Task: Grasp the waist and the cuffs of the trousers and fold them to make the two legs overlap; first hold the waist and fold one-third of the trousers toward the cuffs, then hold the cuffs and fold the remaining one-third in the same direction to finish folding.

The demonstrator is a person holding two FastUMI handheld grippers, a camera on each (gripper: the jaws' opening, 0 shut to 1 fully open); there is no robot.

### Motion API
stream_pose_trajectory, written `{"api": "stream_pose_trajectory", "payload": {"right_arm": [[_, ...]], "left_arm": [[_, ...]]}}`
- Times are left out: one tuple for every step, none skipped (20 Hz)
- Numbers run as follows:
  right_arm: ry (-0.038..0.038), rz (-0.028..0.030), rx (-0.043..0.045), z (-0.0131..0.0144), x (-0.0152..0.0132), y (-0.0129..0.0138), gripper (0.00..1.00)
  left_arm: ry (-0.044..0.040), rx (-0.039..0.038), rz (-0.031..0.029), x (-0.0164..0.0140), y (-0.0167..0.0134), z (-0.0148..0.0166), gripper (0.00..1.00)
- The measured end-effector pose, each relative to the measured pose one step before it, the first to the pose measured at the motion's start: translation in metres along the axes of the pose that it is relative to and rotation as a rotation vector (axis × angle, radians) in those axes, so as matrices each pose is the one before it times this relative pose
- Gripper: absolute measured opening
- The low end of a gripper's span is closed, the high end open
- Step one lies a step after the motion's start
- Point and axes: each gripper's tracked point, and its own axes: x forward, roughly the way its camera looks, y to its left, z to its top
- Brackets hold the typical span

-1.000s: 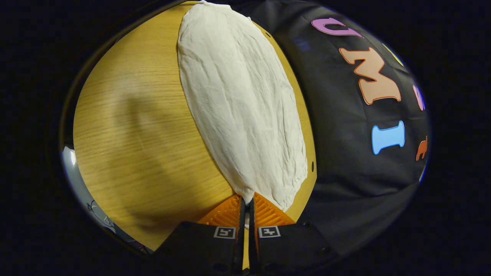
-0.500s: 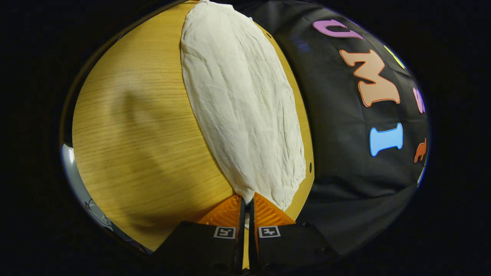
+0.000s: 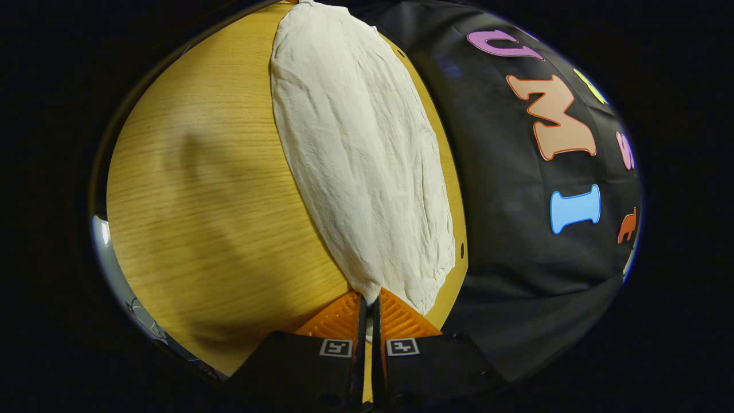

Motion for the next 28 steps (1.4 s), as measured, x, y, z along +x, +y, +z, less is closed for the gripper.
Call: {"api": "stream_pose_trajectory", "payload": {"right_arm": [[0.00131,-0.00661,0.00448,-0.00018,-0.00055,-0.00028,0.05],[0.00111,-0.00583,0.00348,0.00001,0.00047,0.00036,0.07],[0.00121,-0.00495,0.00281,0.00011,-0.00031,-0.0006,0.07],[0.00023,-0.00436,0.00101,-0.00018,0.00021,0.00032,0.05],[0.00021,-0.00369,-0.00184,0.0,0.00002,-0.00041,0.05],[0.00062,-0.00314,-0.00323,0.00008,0.00013,0.00011,0.05],[0.0004,-0.00101,-0.00433,-0.00033,-0.00026,-0.00029,0.05],[-0.00047,0.00405,-0.00472,0.0006,0.00008,0.0002,0.07],[-0.00063,0.00554,0.00016,-0.00022,0.00042,-0.00016,0.07],[-0.00134,0.0062,-0.00013,0.0001,0.0,-0.0004,0.07],[-0.00147,0.00379,-0.00261,0.00007,0.00008,0.00046,0.08],[-0.00129,0.00301,-0.00575,-0.00018,-0.00017,-0.00059,0.07],[-0.00333,0.01302,-0.00349,0.0004,-0.0002,0.00001,0.08],[0.00026,0.01578,0.01002,-0.0008,0.00008,-0.00042,0.07],[-0.00061,0.00753,0.0133,-0.00034,-0.00029,-0.00099,0.07],[-0.00543,-0.00243,0.00968,0.0015,-0.0014,-0.00434,0.07],[-0.01263,-0.01043,0.00537,0.0011,-0.00338,-0.00608,0.07],[-0.01667,-0.01616,0.00333,0.0024,-0.00089,-0.00997,0.07],[-0.01479,-0.01611,0.00551,0.0021,0.00167,-0.00977,0.07],[-0.01563,-0.01664,0.00935,0.00222,0.00039,-0.0107,0.07],[-0.01722,-0.01619,0.00939,0.00281,-0.00063,-0.0089,0.07],[-0.01822,-0.01388,0.0074,0.00369,0.00052,-0.00939,0.07],[-0.01649,-0.01366,0.00402,0.00316,0.0012,-0.00983,0.07],[-0.01715,-0.0131,0.00242,0.00367,0.00237,-0.01068,0.05],[-0.01739,-0.01201,-0.00175,0.00442,0.00292,-0.00938,0.07],[-0.0088,-0.0111,-0.00564,0.0027,0.00405,-0.0091,0.1],[-0.00063,-0.01247,0.00285,0.0003,0.00427,-0.0086,0.07],[-0.00334,-0.01518,0.01359,0.00266,0.00447,-0.00987,0.07]], "left_arm": [[-0.00035,0.01266,0.00644,0.00251,0.00352,0.00119,0.88],[0.00119,0.00845,0.00667,0.00212,0.00231,0.00052,0.88],[0.0021,0.00418,0.00362,0.00195,0.00199,-0.00051,0.88],[0.00385,-0.00193,-0.00429,0.00112,-0.00086,0.00081,0.88],[0.00329,-0.0016,0.00042,0.00074,0.00033,0.0,0.83],[0.0036,-0.00417,-0.00448,0.00144,-0.00052,-0.00028,0.82],[0.00418,-0.00719,-0.00635,0.00229,-0.00065,0.00057,0.77],[0.0084,-0.00732,-0.00634,0.00228,-0.00267,-0.00167,0.67],[0.01652,-0.00375,-0.00832,0.00184,-0.00302,-0.00149,0.61],[0.01393,-0.00304,-0.00879,0.00178,-0.00279,-0.00073,0.51],[0.01386,-0.00776,-0.01169,-0.00028,-0.00183,-0.00053,0.42],[0.01856,-0.01487,-0.01781,0.00083,-0.0026,-0.00104,0.32],[0.02631,-0.01171,-0.00934,0.00038,-0.00293,-0.00158,0.14],[0.00662,-0.00059,-0.00429,-0.00192,-0.00176,0.00004,0.03],[0.00956,-0.00292,-0.00078,-0.00198,-0.00118,0.0004,0.02],[0.01139,-0.01614,-0.00721,-0.00105,-0.00086,-0.0012,0.0],[0.01082,-0.02677,-0.00986,-0.00123,-0.00037,0.00009,0.0],[0.01156,-0.03081,0.00095,-0.00104,0.00393,0.00053,0.0],[0.01181,-0.02723,0.01447,-0.00308,0.00683,0.00055,0.0],[0.00795,-0.02301,0.02216,-0.00418,0.01067,0.00079,0.0],[0.00839,-0.02179,0.02362,-0.00232,0.01104,0.00298,0.0],[0.00632,-0.02105,0.02627,-0.00208,0.01131,0.00464,0.0],[0.00803,-0.02271,0.02489,-0.00178,0.01097,0.00597,0.0],[0.00008,-0.01986,0.03286,-0.00038,0.01233,0.00808,0.0],[-0.00367,-0.01278,0.045,-0.00013,0.01439,0.00981,0.0],[0.00525,-0.02097,0.03143,0.00143,0.01145,0.00902,0.0],[0.00088,-0.02533,0.01872,0.00061,0.00815,0.0095,0.0],[-0.01142,-0.02579,0.01461,-0.00745,0.01777,-0.00016,0.0]]}}
